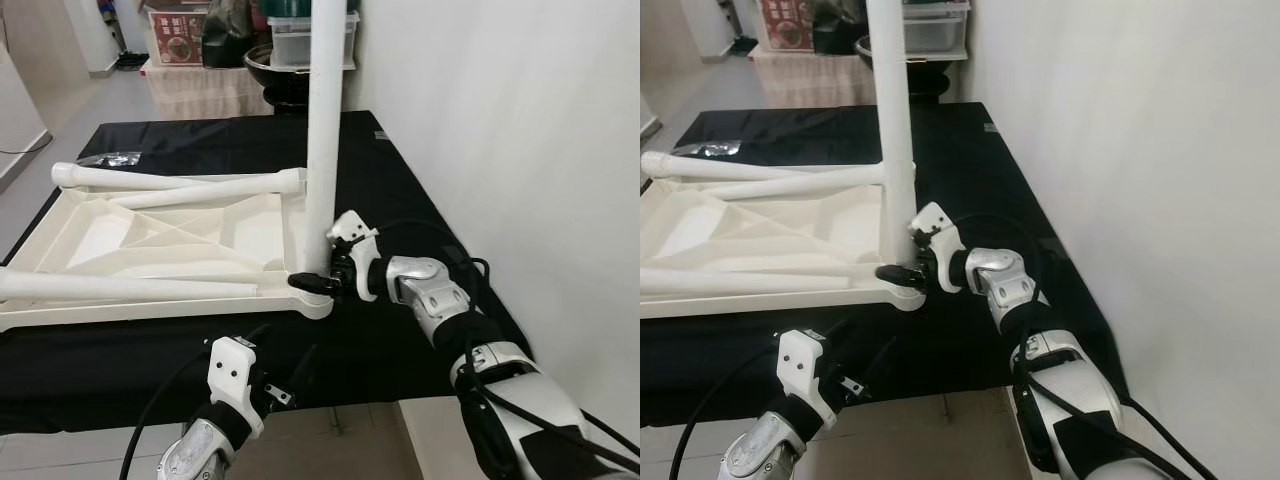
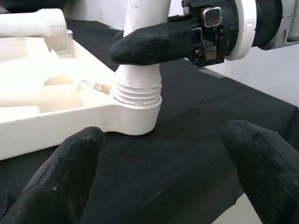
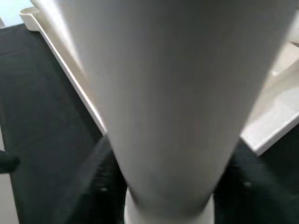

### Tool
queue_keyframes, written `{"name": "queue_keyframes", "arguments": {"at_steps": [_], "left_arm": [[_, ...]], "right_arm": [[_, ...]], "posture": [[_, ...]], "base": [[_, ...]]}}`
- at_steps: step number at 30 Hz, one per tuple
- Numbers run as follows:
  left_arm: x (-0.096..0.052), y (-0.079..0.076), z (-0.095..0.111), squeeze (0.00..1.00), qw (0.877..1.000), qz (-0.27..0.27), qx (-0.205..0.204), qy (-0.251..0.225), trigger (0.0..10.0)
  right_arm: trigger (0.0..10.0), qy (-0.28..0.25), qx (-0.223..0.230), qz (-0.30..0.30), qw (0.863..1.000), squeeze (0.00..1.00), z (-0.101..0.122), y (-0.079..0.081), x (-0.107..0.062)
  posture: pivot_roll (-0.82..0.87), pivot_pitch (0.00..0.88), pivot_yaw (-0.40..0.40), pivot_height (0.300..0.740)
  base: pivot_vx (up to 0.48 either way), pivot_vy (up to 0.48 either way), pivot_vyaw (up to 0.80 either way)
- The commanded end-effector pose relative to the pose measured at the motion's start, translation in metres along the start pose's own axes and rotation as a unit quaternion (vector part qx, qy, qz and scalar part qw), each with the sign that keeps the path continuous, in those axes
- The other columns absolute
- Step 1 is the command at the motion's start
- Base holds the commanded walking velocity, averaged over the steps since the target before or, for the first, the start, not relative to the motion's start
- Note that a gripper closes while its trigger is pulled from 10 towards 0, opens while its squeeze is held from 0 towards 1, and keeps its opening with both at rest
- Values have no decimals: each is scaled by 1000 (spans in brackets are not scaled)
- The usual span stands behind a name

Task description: Building children table

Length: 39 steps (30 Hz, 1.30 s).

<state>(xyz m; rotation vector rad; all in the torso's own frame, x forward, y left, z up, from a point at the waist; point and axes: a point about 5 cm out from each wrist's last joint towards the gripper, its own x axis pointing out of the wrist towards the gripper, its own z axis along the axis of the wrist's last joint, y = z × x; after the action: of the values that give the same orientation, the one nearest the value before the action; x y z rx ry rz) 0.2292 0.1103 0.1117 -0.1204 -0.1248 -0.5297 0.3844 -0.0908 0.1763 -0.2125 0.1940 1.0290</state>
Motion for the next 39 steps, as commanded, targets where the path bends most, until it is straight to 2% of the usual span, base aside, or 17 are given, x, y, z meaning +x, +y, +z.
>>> {"name": "queue_keyframes", "arguments": {"at_steps": [1, 10, 12, 13, 14, 15, 16, 18, 19, 21, 28, 29, 31, 32, 37, 38, 39], "left_arm": [[-3, 0, -4, 0, 1000, -3, -6, 14, 10000], [-4, -1, -4, 0, 1000, -8, -9, 15, 10000], [-5, -1, -4, 0, 1000, -9, -11, 15, 10000], [-6, -2, -3, 0, 1000, -9, -11, 15, 10000], [-6, -2, -3, 0, 1000, -9, -11, 15, 10000], [-7, -1, -2, 0, 1000, -9, -10, 15, 10000], [-7, -1, -2, 0, 1000, -9, -10, 15, 10000], [-9, 0, -1, 0, 1000, -8, -10, 14, 10000], [-9, 0, -1, 0, 1000, -8, -10, 14, 10000], [-9, 2, -1, 0, 1000, -8, -9, 16, 10000], [-7, 4, -2, 0, 1000, -13, -9, 20, 10000], [-7, 4, -2, 0, 1000, -11, -9, 19, 10000], [-6, 4, -2, 0, 1000, -10, -9, 19, 10000], [-6, 4, -2, 0, 1000, -8, -9, 18, 10000], [-5, 4, -3, 0, 1000, -6, -10, 17, 10000], [-4, 4, -4, 0, 1000, -6, -11, 17, 10000], [-4, 3, -4, 0, 1000, -7, -12, 17, 10000]], "right_arm": [[0, 12, 23, 22, 999, 0, -12, 6, 3], [0, 0, 75, -17, 997, 0, -26, -2, -8], [0, -2, 101, -46, 994, 0, -37, -5, -16], [0, 10, 118, -93, 989, 0, -48, -7, -19], [0, 10, 118, -93, 989, 0, -48, -7, -19], [0, 48, 146, -229, 961, 0, -74, -4, -22], [0, 48, 146, -229, 961, 0, -74, -4, -22], [0, 82, 145, -315, 934, 0, -100, 29, -21], [0, 82, 145, -315, 934, 0, -100, 29, -21], [0, 62, 157, -306, 937, 0, -93, 54, -12], [0, 47, 145, -289, 945, 0, -81, 52, 3], [10000, 41, 137, -286, 948, 0, -77, 50, 5], [10000, 36, 131, -283, 949, 0, -74, 49, 5], [10000, 26, 133, -282, 950, 1000, -69, 49, 4], [10000, -32, 125, -259, 957, 1000, -47, 44, -2], [10000, -70, 96, -212, 970, 0, -36, 36, -8], [10000, -81, 84, -197, 973, 0, -31, 31, -11]], "posture": [[83, 74, -35, 740], [68, 81, -24, 740], [64, 86, -26, 740], [64, 94, -31, 740], [64, 94, -31, 740], [61, 100, -34, 740], [61, 100, -34, 740], [55, 113, -27, 740], [55, 113, -27, 740], [45, 104, -9, 740], [51, 93, -10, 740], [52, 90, -14, 740], [52, 89, -15, 740], [53, 85, -17, 740], [53, 76, -22, 740], [56, 71, -24, 740], [58, 70, -27, 740]], "base": [[0, 0, 0], [0, 0, 0], [0, 0, 0], [0, 0, 0], [0, 0, 0], [0, 0, 0], [0, 0, 0], [0, 0, 0], [0, 0, 0], [0, 0, 0], [0, 0, 0], [0, 0, 0], [0, 0, 0], [0, 0, 0], [0, 0, 0], [0, 0, 0], [0, 0, 0]]}}
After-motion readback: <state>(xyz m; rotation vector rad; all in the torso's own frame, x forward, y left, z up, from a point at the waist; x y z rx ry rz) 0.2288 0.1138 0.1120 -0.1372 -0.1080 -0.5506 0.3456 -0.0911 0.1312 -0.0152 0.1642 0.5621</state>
